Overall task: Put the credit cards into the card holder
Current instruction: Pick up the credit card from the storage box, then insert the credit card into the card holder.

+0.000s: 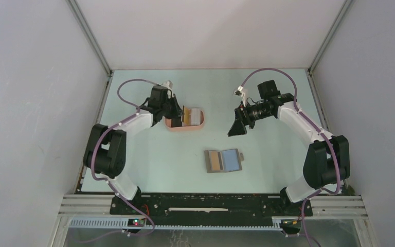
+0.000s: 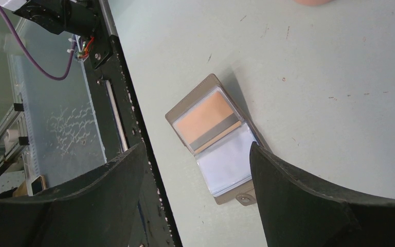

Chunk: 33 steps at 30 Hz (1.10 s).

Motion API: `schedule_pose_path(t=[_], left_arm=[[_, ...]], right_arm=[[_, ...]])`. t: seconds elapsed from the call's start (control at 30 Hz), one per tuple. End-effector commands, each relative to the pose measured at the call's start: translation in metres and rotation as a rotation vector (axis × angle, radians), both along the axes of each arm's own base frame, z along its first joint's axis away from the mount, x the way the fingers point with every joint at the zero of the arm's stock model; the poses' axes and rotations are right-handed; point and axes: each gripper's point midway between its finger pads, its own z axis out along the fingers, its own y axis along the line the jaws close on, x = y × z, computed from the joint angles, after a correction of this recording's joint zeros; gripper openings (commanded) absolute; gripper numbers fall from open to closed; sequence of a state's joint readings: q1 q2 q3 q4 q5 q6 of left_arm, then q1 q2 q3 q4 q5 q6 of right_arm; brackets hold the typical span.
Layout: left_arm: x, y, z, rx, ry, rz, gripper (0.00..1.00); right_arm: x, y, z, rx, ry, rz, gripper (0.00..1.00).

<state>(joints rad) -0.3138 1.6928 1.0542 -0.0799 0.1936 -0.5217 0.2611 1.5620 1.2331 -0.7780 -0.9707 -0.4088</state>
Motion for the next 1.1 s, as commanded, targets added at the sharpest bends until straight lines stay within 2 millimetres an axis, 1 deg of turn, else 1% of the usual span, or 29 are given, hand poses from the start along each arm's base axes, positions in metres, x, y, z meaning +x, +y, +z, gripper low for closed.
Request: schedule_pose_path(t=[0.0, 0.07, 0.17, 0.23, 0.27, 0.4, 0.43, 0.53, 0.67, 0.73, 0.8, 0.9, 1.07], left_arm=[[-0.005, 0.014, 0.023, 0.059, -0.086, 0.017, 0.0], [-0.01, 0.019, 0.029, 0.068, -0.111, 0.018, 0.0], [-0.022, 0.019, 0.046, 0.045, -0.174, -0.007, 0.0], [-0.035, 0.012, 0.061, -0.012, -0.23, -0.052, 0.0], [-0.042, 0.006, 0.071, -0.056, -0.269, -0.084, 0.0], [-0.085, -0.018, 0.098, -0.216, -0.378, -0.209, 0.0], [-0.096, -0.025, 0.108, -0.26, -0.417, -0.242, 0.0], [-0.135, -0.047, 0.13, -0.369, -0.534, -0.354, 0.0], [-0.181, -0.069, 0.148, -0.509, -0.652, -0.434, 0.0], [-0.197, -0.076, 0.153, -0.571, -0.697, -0.444, 0.0], [-0.207, -0.081, 0.155, -0.613, -0.715, -0.445, 0.0], [-0.221, -0.089, 0.16, -0.684, -0.74, -0.47, 0.0], [-0.23, -0.102, 0.168, -0.777, -0.736, -0.514, 0.0]], right_arm=[[0.006, 0.0, 0.018, 0.023, -0.067, 0.011, 0.82], [0.005, -0.001, 0.019, 0.023, -0.076, 0.016, 0.82], [0.002, 0.0, 0.023, 0.031, -0.096, 0.031, 0.81], [-0.001, 0.0, 0.028, 0.044, -0.117, 0.048, 0.81], [-0.003, 0.0, 0.031, 0.05, -0.126, 0.057, 0.81], [-0.012, 0.002, 0.04, 0.091, -0.163, 0.093, 0.81], [-0.015, 0.003, 0.044, 0.107, -0.174, 0.102, 0.81], [-0.025, 0.005, 0.052, 0.15, -0.189, 0.128, 0.8], [-0.04, 0.007, 0.06, 0.212, -0.186, 0.161, 0.8], [-0.049, 0.01, 0.066, 0.261, -0.179, 0.185, 0.8], [-0.058, 0.012, 0.073, 0.307, -0.17, 0.205, 0.8], [-0.067, 0.019, 0.076, 0.332, -0.156, 0.23, 0.79], [-0.076, 0.03, 0.077, 0.352, -0.101, 0.254, 0.78]])
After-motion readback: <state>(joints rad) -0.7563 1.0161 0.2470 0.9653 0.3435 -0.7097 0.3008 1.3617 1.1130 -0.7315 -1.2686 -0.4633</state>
